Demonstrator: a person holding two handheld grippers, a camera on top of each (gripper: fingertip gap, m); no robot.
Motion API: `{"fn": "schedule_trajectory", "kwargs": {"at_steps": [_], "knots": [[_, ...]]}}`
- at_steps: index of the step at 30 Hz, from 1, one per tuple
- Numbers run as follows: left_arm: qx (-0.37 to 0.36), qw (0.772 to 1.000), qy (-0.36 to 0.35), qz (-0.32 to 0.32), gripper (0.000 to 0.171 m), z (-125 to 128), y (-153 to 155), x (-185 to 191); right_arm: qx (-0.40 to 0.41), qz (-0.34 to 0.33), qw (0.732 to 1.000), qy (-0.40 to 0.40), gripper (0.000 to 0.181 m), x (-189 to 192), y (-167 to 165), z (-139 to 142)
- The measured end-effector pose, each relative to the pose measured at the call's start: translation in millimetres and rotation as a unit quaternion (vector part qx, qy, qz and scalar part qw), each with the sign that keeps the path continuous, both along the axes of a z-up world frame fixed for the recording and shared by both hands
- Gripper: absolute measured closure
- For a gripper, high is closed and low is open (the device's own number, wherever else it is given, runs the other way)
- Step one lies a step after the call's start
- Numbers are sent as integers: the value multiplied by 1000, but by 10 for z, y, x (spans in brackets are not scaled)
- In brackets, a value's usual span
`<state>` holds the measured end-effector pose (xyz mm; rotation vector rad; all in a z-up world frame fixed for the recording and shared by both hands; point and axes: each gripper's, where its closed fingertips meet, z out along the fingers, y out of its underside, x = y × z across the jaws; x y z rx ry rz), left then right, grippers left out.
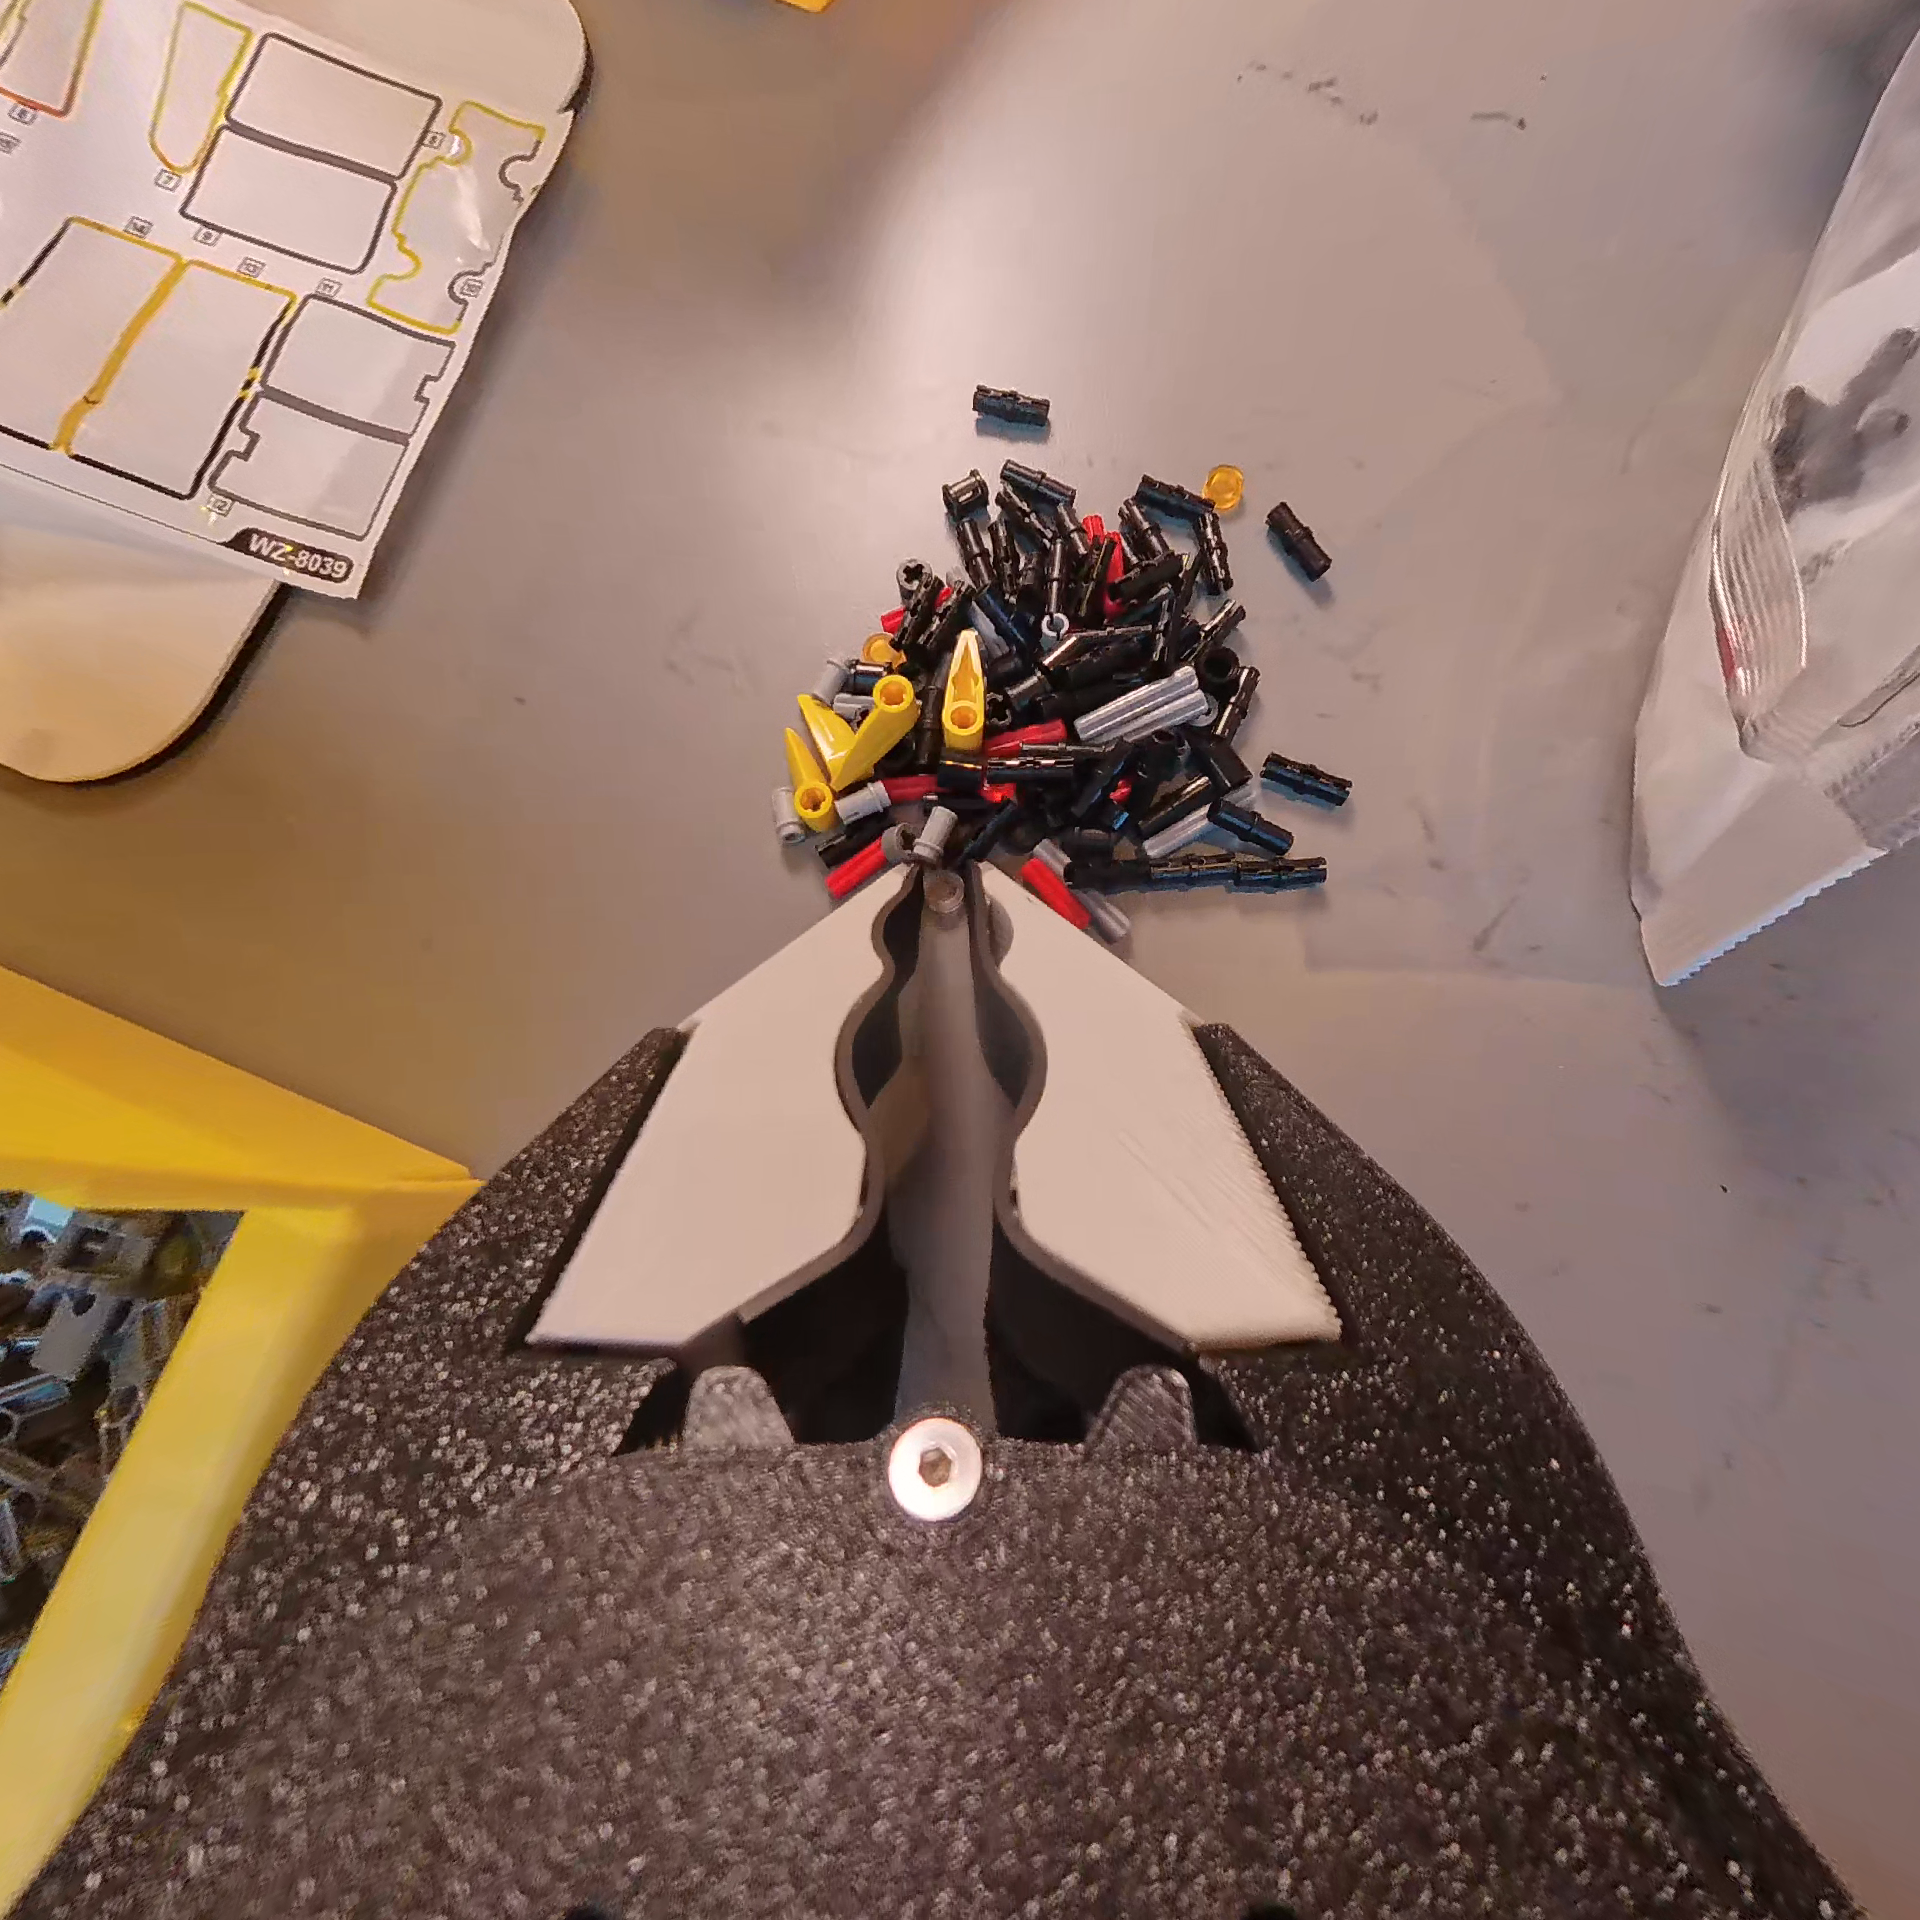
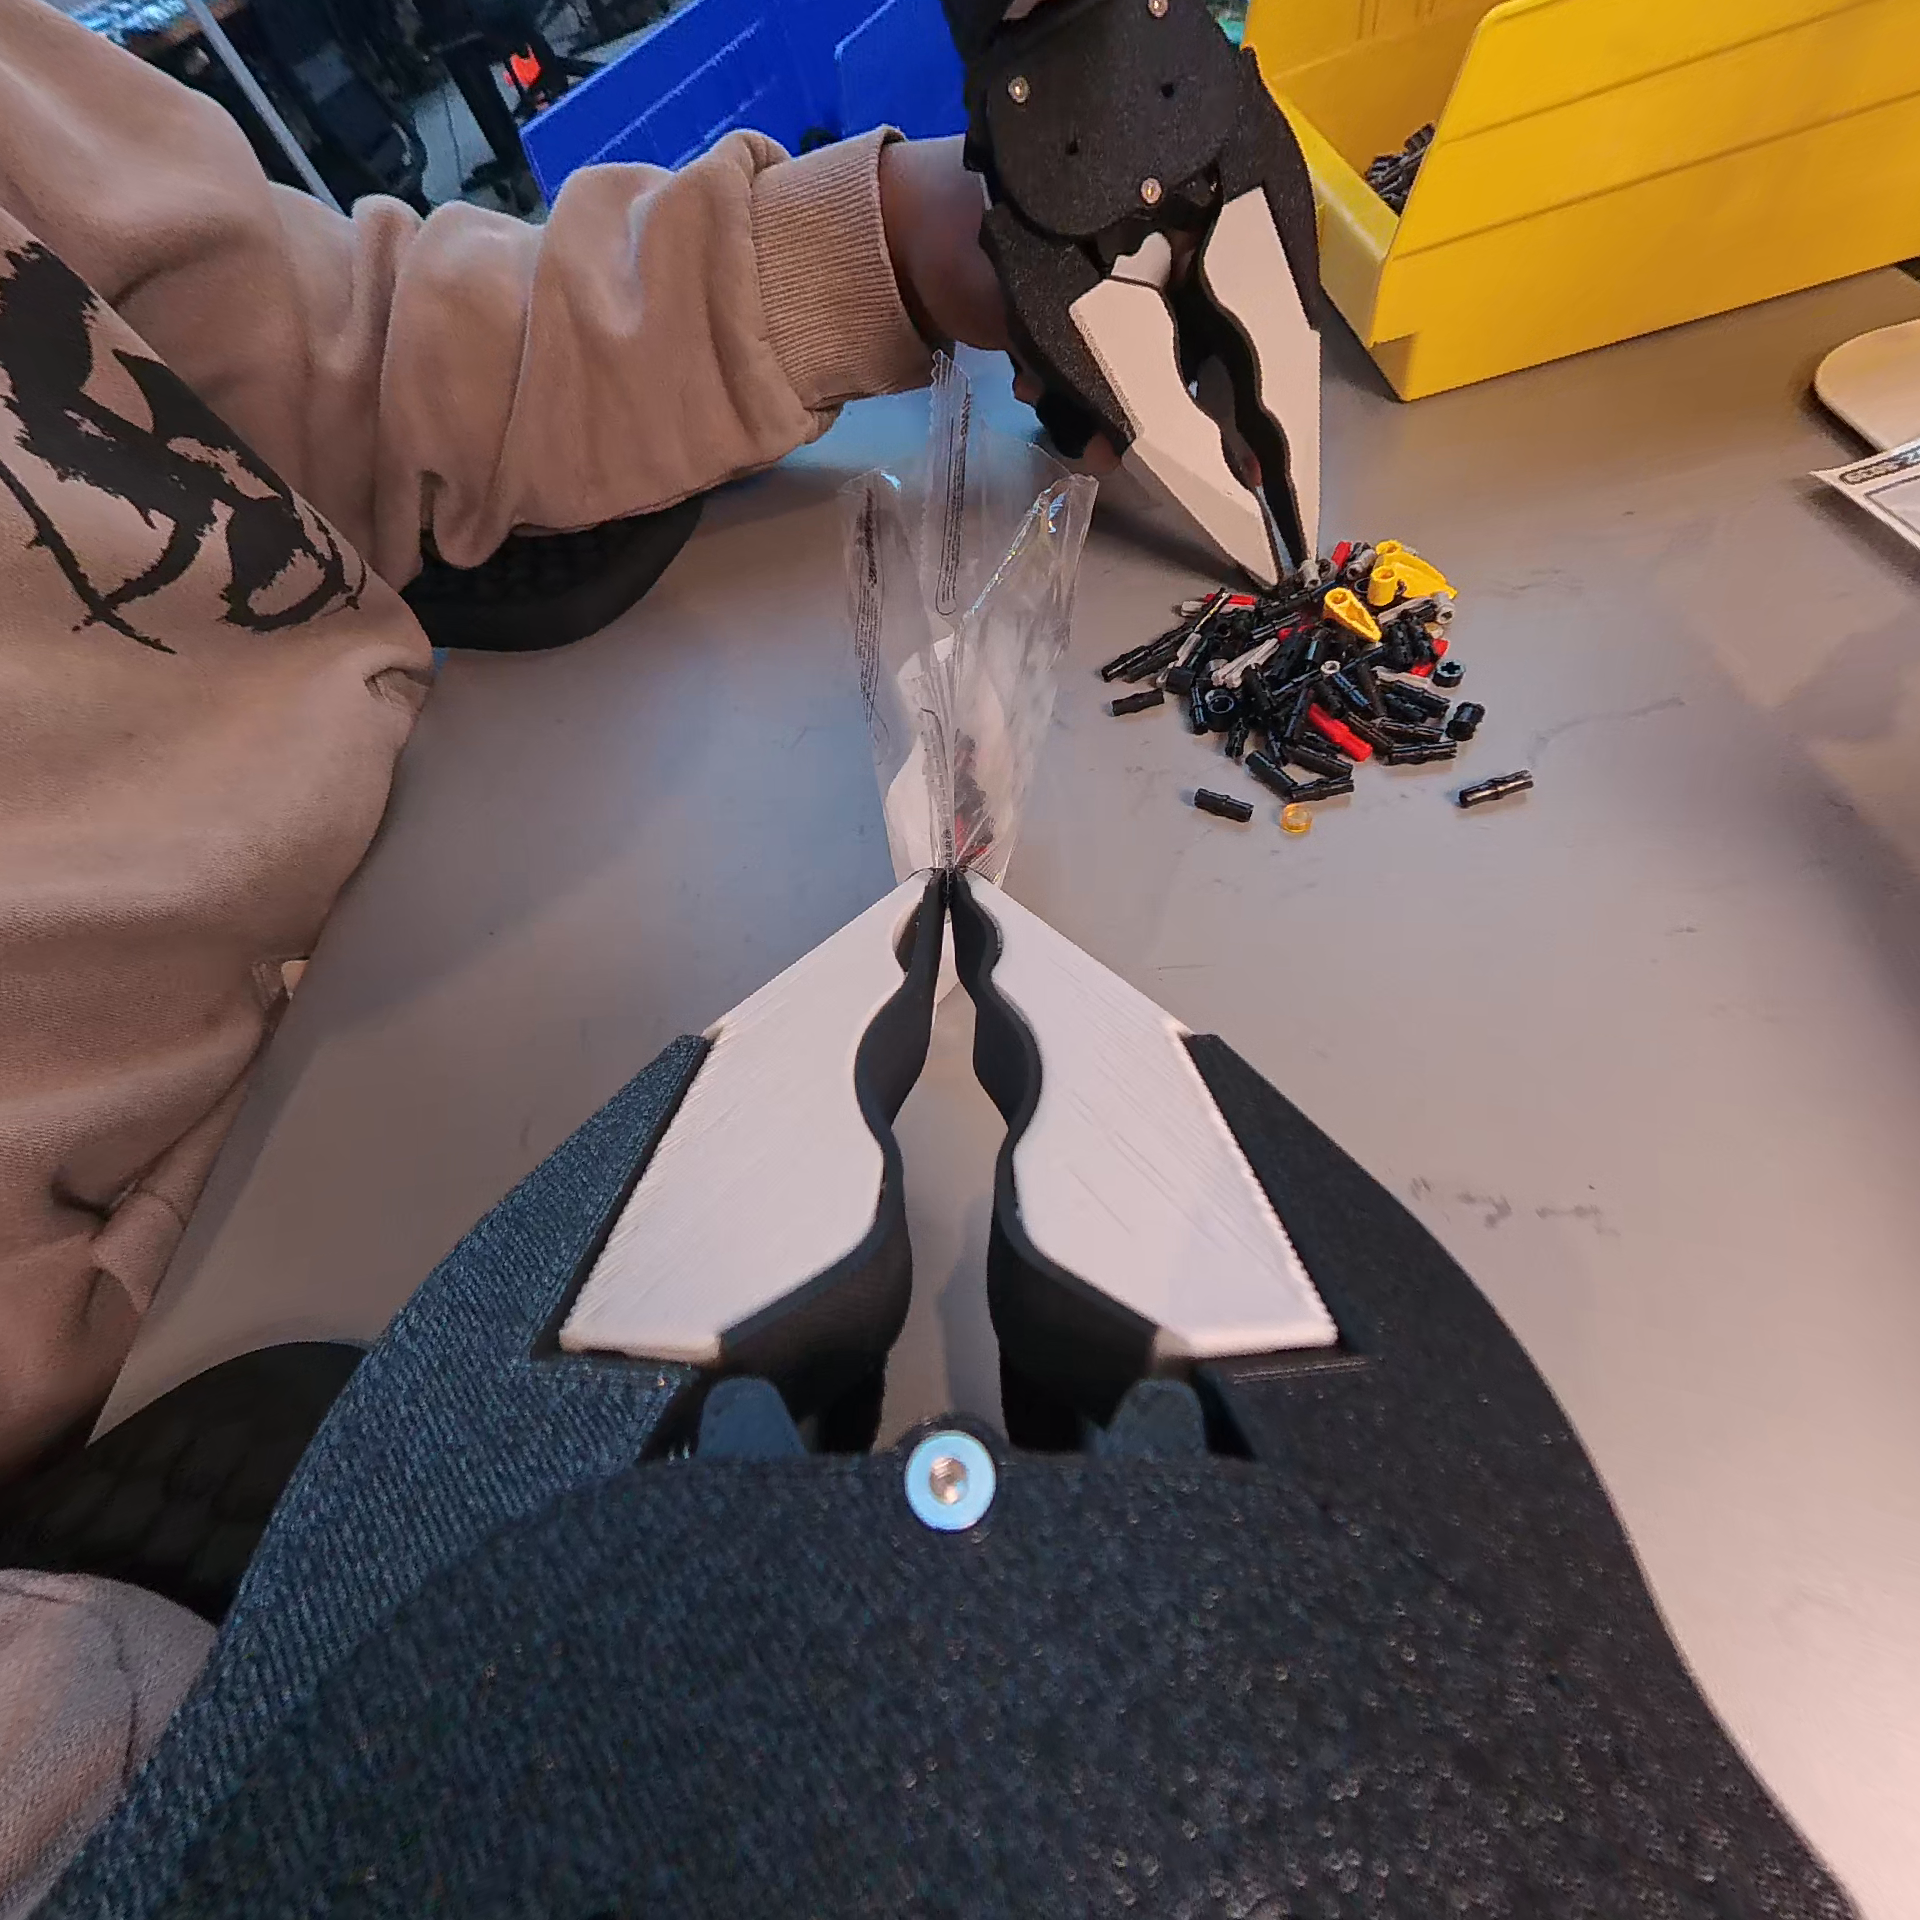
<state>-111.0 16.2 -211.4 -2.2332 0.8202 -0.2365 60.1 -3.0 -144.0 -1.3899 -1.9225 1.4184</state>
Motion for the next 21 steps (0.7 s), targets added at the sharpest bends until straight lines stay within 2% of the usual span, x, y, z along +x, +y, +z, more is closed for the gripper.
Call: {"fn": "schedule_trajectory", "kwargs": {"at_steps": [4,6,10,12,17,21], "knots": [[13,1000,-15,-11,165,144,-48,6,4,-1,1000,0,181,3,7,0],[42,998,-47,-27,165,403,-85,97,5,-2,1000,0,181,1,8,2],[113,982,-120,-88,166,1083,-204,508,5,-1,1000,1,181,-14,0,2],[126,976,-126,-124,166,1245,-290,762,6,-1,1000,1,181,-22,-7,1],[119,974,-107,-161,160,1196,-353,1102,8,0,1000,2,181,-33,-17,2],[119,973,-119,-160,160,1208,-358,1070,11,-1,1000,2,181,-26,-10,0]]}}
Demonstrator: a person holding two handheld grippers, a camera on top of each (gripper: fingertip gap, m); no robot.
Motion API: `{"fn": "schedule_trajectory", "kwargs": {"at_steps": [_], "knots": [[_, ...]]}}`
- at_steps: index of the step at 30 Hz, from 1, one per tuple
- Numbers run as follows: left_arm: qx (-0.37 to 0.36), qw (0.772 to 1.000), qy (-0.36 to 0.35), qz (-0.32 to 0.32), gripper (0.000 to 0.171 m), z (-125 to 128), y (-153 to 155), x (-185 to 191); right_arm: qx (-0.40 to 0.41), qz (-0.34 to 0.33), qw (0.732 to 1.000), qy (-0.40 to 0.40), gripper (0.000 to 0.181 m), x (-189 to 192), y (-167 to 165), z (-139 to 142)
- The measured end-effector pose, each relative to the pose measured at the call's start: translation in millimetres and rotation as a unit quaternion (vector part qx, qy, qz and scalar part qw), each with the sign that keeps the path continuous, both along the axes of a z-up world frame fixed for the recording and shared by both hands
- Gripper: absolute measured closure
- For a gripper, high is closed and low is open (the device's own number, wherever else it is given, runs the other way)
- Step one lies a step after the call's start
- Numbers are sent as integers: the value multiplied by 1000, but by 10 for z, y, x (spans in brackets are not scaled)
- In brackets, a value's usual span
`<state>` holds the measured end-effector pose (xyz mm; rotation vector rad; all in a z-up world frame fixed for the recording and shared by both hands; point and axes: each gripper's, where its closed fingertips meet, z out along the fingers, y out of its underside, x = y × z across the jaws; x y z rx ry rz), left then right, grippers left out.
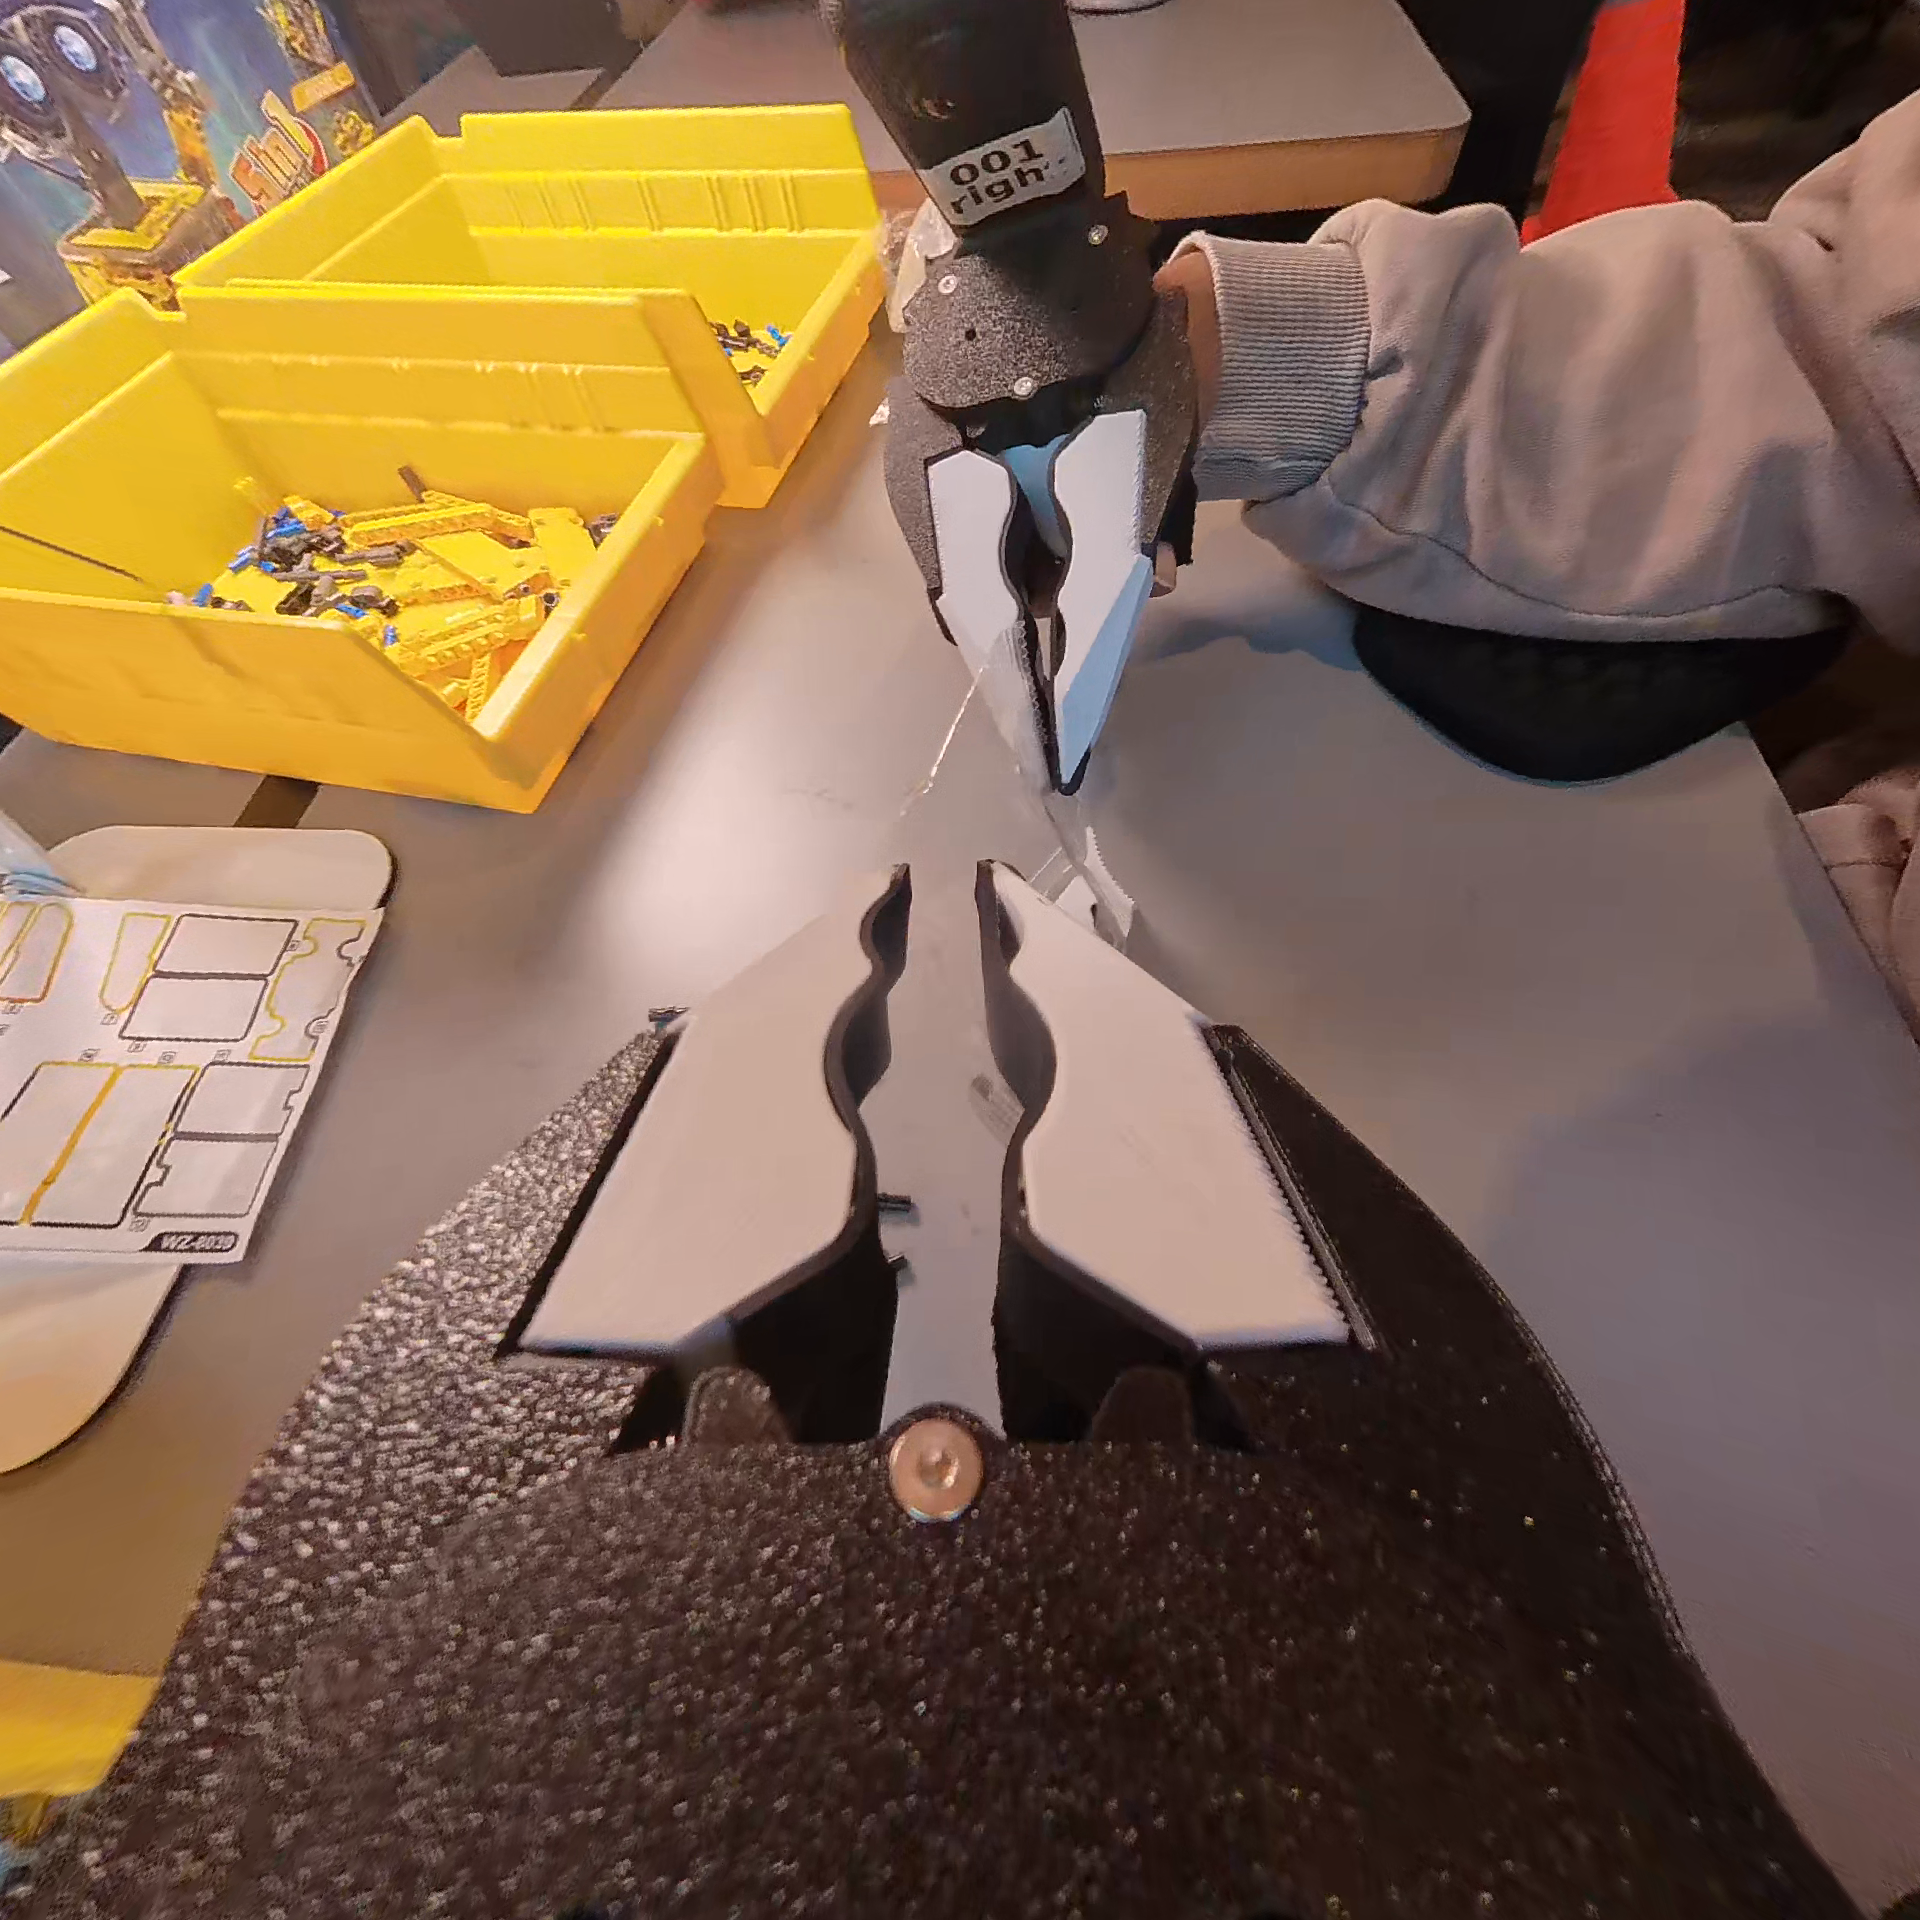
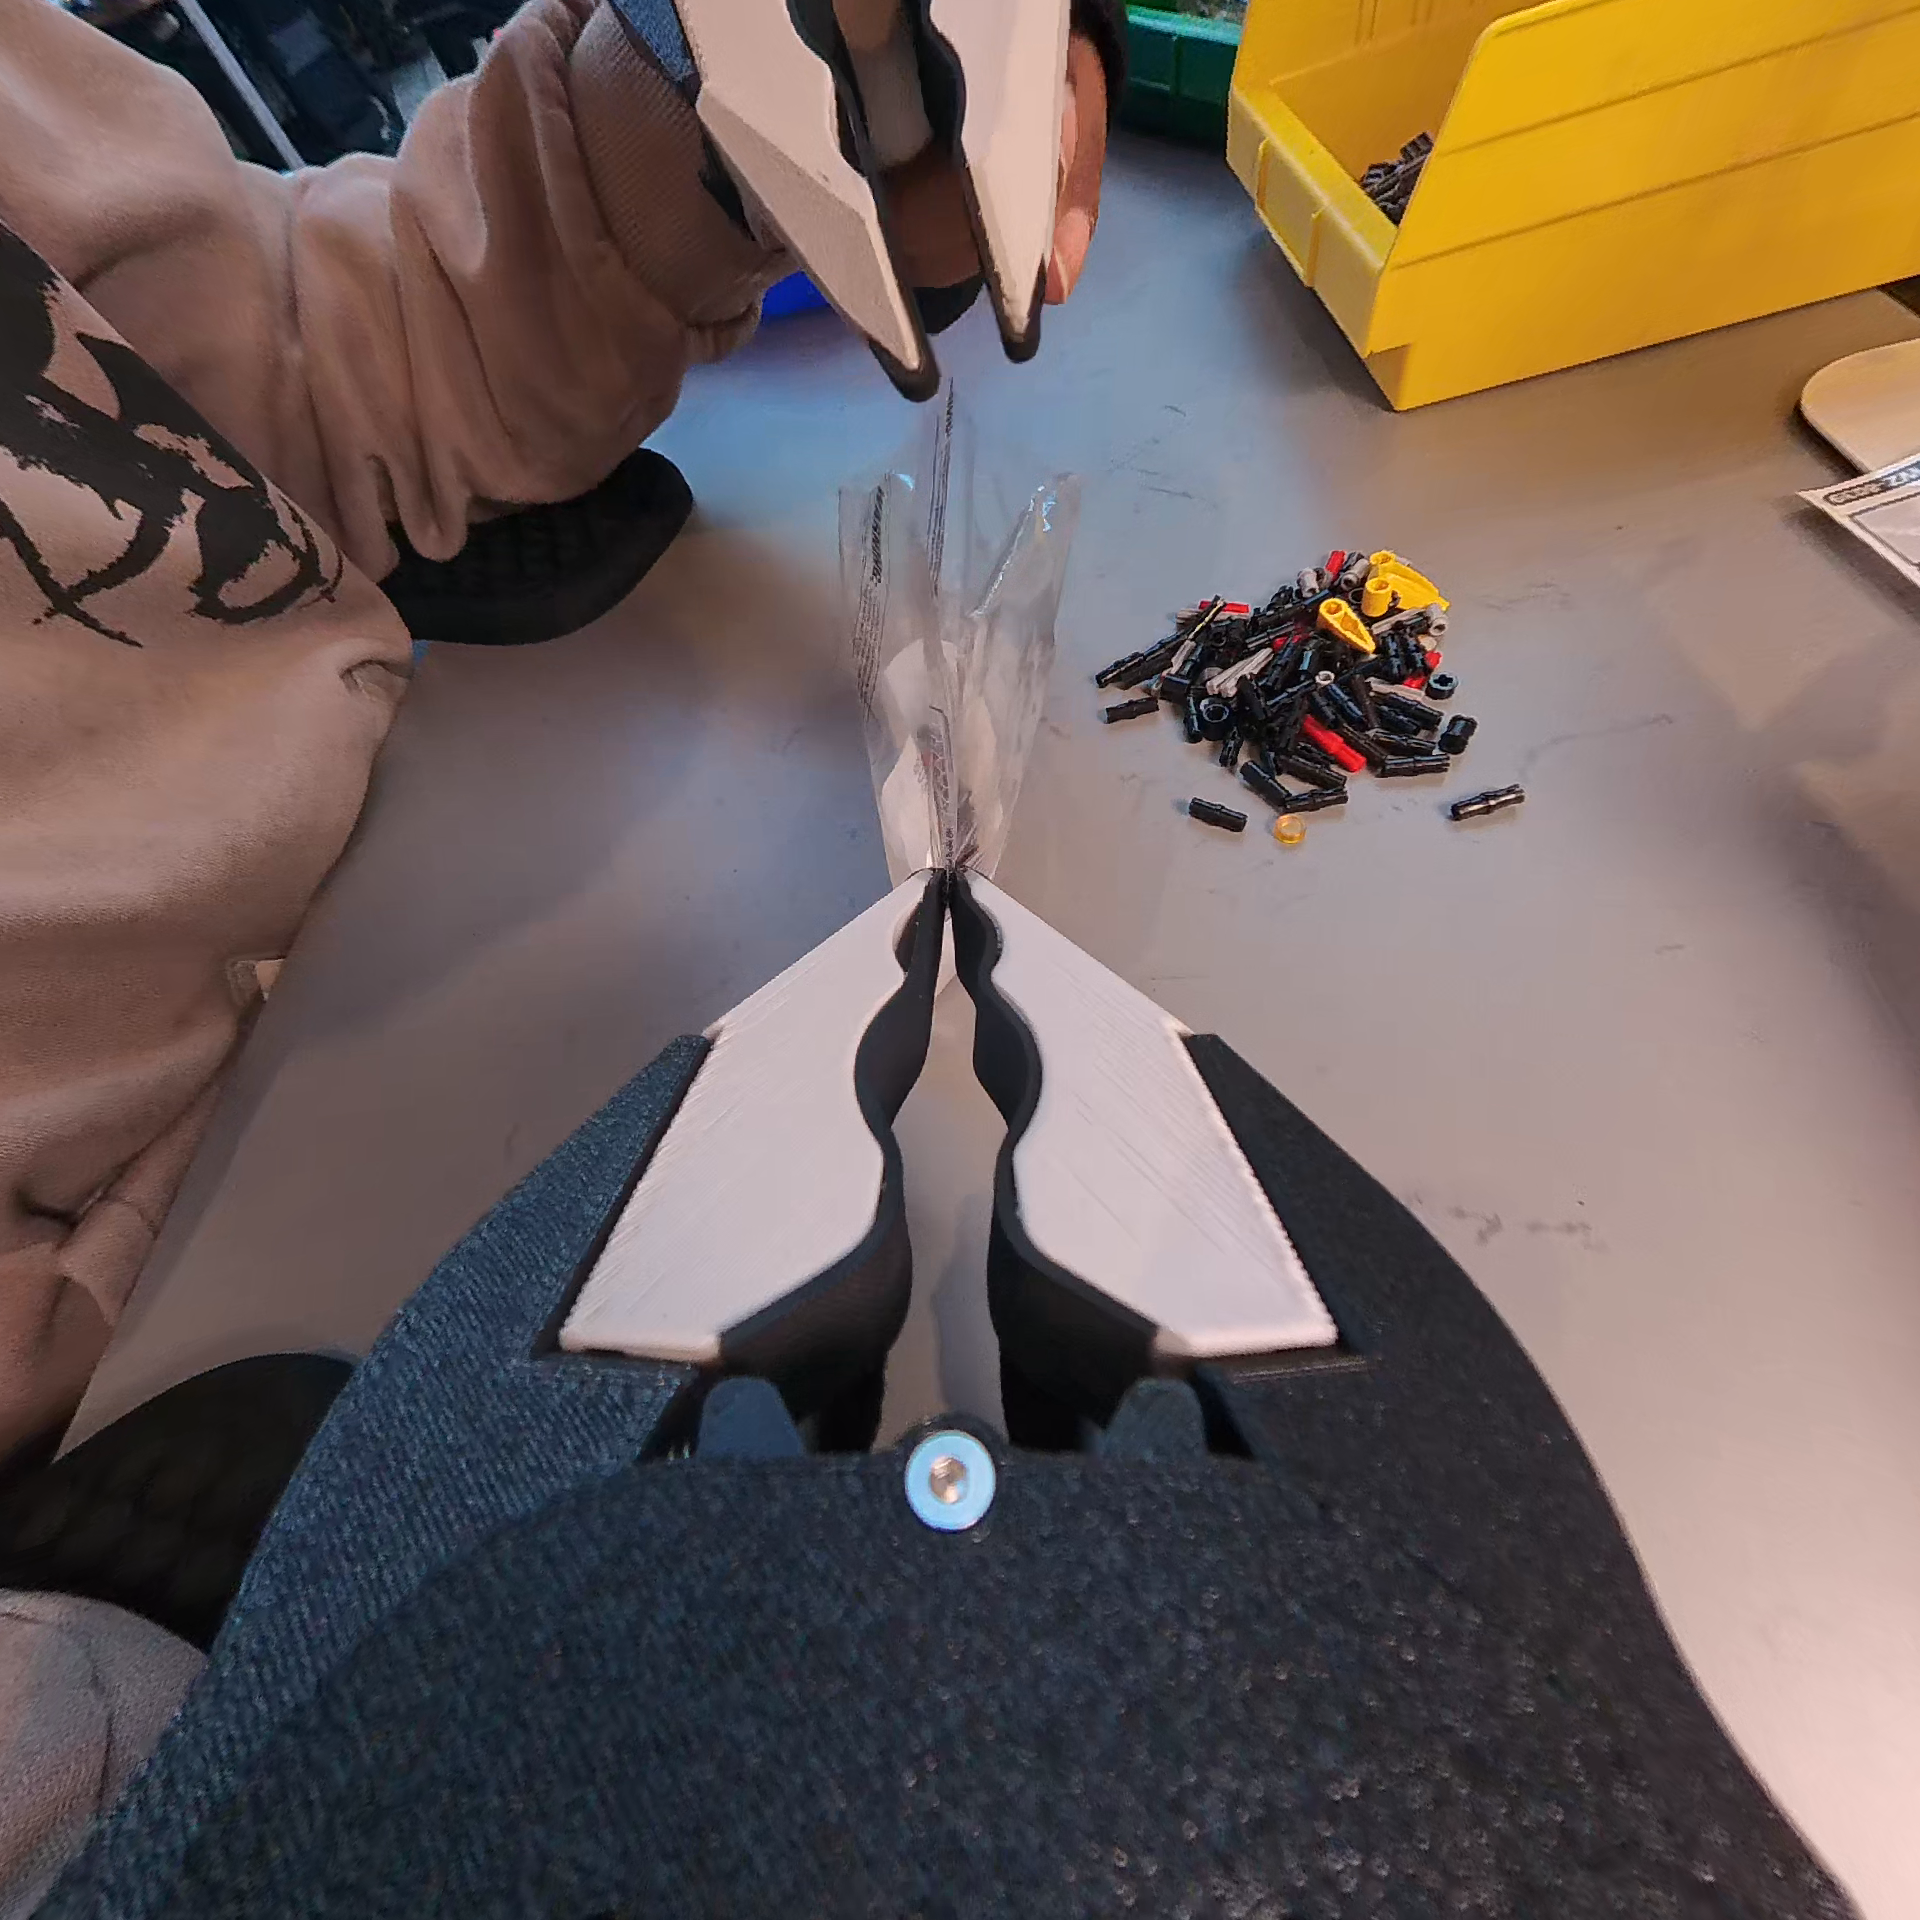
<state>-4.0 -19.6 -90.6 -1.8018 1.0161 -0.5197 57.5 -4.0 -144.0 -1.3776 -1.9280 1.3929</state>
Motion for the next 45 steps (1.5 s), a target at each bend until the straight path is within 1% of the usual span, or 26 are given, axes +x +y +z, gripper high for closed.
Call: {"fn": "schedule_trajectory", "kwargs": {"at_steps": [2,4,6,8,9,11,14,16,20,23,29,31,33,35,36,38,39,40,42,45], "knots": [[3,1000,-6,19,161,12,37,-143,-1,1,1000,-1,181,3,-2,-1],[-10,998,1,58,160,-90,110,-429,0,1,1000,-2,181,14,1,-3],[-53,993,39,98,156,-395,144,-755,1,0,1000,-3,181,25,9,0],[-94,986,75,118,155,-727,131,-956,-1,1,1000,-3,181,31,10,-1],[-113,984,78,116,153,-846,111,-968,-2,0,1000,-3,181,29,12,-3],[-131,982,83,108,151,-981,98,-923,-5,1,1000,-3,181,27,9,-8],[-135,978,113,109,147,-1098,134,-898,-4,1,1000,-4,181,32,15,-9],[-137,975,134,116,147,-1173,156,-909,-4,0,1000,-4,181,32,20,-11],[-140,974,135,115,154,-1204,155,-901,-3,0,1000,-5,181,35,17,-11],[-143,974,129,120,163,-1208,162,-922,-3,0,1000,-5,181,36,14,-9],[-140,973,135,127,165,-1205,170,-996,-4,1,1000,-5,181,36,8,-8],[-137,973,132,129,165,-1169,159,-1036,-3,2,1000,-5,181,36,8,-7],[-123,975,124,136,165,-1043,161,-1077,-2,2,1000,-5,181,37,7,-6],[-88,982,96,137,165,-755,175,-1042,-1,1,1000,-4,181,32,8,-4],[-63,987,71,128,165,-542,171,-956,-2,2,1000,-4,181,28,4,-3],[-4,996,20,82,166,-89,97,-646,-2,3,1000,-3,181,16,-3,-5],[22,998,9,57,165,74,48,-474,-2,4,1000,-3,181,9,-12,-5],[38,998,15,42,166,149,21,-332,-3,5,1000,-3,181,5,-22,-5],[44,998,48,22,166,112,-3,-116,-2,8,1000,-4,181,1,-36,-7],[33,998,57,-1,164,-6,-22,72,1,9,1000,-4,181,7,-44,-4]]}}
